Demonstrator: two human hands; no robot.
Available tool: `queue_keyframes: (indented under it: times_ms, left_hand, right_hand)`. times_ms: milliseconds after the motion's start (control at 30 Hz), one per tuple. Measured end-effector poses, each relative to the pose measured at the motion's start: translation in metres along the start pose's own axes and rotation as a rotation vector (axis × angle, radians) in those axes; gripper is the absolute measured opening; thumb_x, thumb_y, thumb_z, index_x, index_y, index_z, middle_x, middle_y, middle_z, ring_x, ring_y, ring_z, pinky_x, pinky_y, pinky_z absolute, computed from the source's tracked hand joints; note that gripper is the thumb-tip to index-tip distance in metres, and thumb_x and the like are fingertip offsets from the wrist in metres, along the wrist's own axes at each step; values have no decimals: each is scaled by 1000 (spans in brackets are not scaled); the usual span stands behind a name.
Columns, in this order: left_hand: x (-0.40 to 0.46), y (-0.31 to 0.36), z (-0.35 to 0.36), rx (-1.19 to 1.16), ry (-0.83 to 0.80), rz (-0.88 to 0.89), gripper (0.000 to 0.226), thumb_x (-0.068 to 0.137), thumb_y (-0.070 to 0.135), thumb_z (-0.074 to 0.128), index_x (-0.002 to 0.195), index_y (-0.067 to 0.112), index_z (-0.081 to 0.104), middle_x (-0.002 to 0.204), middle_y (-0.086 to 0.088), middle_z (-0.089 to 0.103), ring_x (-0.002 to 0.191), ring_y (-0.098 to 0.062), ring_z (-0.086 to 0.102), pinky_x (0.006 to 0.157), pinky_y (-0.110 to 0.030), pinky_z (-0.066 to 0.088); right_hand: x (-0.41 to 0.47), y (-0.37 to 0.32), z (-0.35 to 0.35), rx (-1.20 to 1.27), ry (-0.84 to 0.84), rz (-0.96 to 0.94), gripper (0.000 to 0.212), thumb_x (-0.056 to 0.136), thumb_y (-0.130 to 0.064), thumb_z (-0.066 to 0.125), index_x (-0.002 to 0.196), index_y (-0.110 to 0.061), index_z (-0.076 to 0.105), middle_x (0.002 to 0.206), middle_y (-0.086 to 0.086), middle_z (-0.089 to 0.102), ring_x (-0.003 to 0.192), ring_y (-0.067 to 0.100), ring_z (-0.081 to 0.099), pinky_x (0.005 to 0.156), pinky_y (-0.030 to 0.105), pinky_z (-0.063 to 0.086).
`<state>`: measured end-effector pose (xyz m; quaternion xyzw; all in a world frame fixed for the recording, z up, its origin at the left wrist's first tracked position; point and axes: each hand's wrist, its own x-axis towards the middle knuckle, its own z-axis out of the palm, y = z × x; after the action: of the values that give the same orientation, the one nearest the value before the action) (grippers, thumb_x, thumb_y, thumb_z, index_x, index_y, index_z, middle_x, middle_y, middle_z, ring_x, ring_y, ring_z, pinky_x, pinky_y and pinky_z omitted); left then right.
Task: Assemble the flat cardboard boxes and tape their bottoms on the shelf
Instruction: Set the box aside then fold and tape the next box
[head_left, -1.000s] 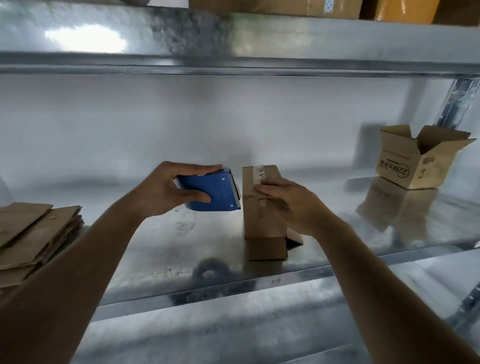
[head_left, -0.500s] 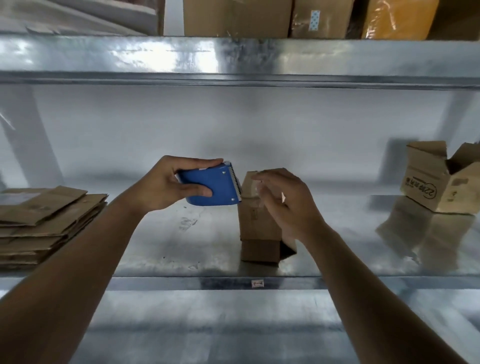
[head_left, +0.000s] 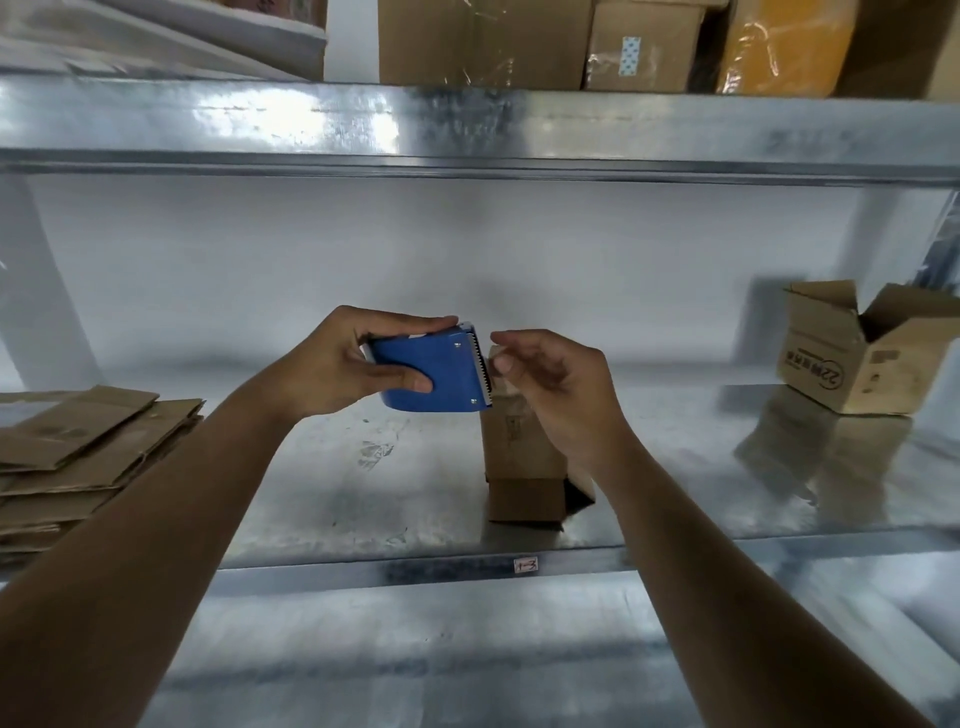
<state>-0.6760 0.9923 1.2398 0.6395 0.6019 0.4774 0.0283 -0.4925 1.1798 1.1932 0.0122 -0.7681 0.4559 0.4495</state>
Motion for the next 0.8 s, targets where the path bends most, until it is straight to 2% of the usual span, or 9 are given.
queue_keyframes:
  times_ms: [100, 200, 367, 467, 667, 800]
  left_hand:
    - [4, -2, 1, -6, -17, 14, 59, 79, 4, 81, 134, 17, 65, 125, 16, 73, 119, -11, 67, 93, -21, 56]
    - [7, -6, 2, -8, -29, 25, 60, 79, 0, 81, 136, 13, 65, 127, 15, 72, 120, -10, 67, 94, -19, 55]
    - [11, -9, 4, -14, -58, 35, 60, 77, 7, 81, 134, 17, 65, 126, 17, 72, 119, -10, 67, 95, -19, 54]
    - [13, -11, 4, -11, -54, 47, 61, 78, 6, 81, 135, 18, 65, 127, 17, 72, 120, -9, 66, 97, -20, 54]
    - [18, -10, 0, -6, -88, 24, 59, 75, 14, 82, 131, 26, 66, 125, 22, 71, 120, -5, 65, 94, -18, 54]
    - [22, -10, -1, -1, -124, 15, 58, 76, 18, 81, 131, 32, 66, 124, 25, 71, 119, -4, 64, 93, -17, 55]
  right_hand:
    - [-2, -1, 0, -4, 16, 18, 24, 98, -16, 71, 122, -16, 74, 108, 0, 79, 103, 19, 75, 93, 49, 61]
    - [-5, -6, 2, 20, -22, 36, 28, 96, -24, 71, 124, -19, 72, 114, 0, 77, 106, 18, 73, 91, 44, 62]
    - [-4, -6, 0, 87, -18, 35, 27, 93, 0, 72, 120, -6, 73, 114, 8, 78, 106, 21, 75, 91, 34, 61]
    - [-5, -7, -1, 132, 16, 60, 30, 94, 5, 69, 123, 0, 72, 115, 11, 77, 108, 22, 74, 93, 32, 60]
    - [-6, -7, -6, 80, 118, 141, 31, 94, 6, 70, 121, -8, 74, 103, 4, 80, 100, 23, 76, 97, 45, 60]
    - [-4, -9, -4, 58, 207, 219, 26, 89, 1, 77, 113, -10, 77, 94, 5, 81, 89, 24, 78, 91, 47, 62]
